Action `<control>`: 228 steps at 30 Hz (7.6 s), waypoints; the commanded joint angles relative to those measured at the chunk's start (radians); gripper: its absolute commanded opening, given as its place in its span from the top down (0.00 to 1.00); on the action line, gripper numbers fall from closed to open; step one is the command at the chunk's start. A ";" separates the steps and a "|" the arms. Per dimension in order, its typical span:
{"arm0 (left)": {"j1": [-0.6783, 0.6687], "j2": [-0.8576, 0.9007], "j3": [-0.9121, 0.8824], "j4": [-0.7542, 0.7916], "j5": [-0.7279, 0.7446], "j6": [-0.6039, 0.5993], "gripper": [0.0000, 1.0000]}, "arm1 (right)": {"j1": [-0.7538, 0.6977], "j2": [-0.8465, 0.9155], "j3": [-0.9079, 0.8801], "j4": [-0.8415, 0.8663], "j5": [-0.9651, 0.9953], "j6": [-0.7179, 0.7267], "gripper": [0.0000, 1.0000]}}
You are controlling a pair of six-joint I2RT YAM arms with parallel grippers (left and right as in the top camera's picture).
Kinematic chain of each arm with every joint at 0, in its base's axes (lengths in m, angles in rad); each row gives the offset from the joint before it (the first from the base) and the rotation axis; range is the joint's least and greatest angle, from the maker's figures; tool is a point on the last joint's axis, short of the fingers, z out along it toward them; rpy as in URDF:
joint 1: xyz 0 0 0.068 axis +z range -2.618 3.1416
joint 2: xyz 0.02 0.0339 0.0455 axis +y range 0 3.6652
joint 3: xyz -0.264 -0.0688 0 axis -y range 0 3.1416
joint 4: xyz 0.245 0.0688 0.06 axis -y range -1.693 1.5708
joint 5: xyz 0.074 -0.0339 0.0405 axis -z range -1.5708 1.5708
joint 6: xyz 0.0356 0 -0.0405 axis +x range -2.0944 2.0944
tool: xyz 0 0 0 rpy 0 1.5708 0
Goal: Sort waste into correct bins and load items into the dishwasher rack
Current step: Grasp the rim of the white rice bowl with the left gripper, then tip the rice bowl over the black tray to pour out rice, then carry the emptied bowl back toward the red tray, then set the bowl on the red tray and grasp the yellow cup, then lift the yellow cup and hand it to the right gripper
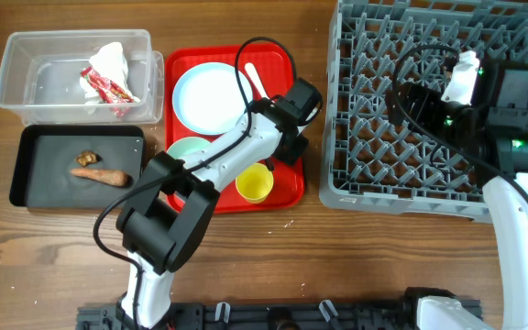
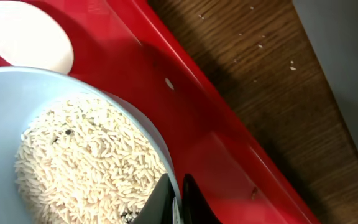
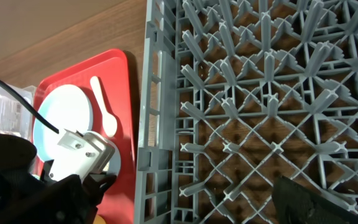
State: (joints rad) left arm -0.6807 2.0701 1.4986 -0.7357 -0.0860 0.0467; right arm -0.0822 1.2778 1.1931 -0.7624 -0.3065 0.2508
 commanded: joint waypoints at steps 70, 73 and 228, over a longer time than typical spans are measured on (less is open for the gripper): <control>1.641 -0.251 -0.199 -0.142 1.579 -0.002 0.96 | 0.000 0.009 0.009 0.002 0.024 0.015 0.00; 1.695 -0.251 -0.199 -0.143 1.589 -0.024 0.96 | 0.000 0.009 0.009 0.003 0.024 0.014 0.00; 0.449 -0.381 -0.048 0.224 1.532 -0.444 0.96 | 0.255 0.237 0.009 0.829 -1.128 -0.018 0.20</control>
State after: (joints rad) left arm -0.2249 1.7126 1.4395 -0.5152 1.4414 -0.4198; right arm 0.1555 1.5024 1.1931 0.0597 -1.4490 0.2039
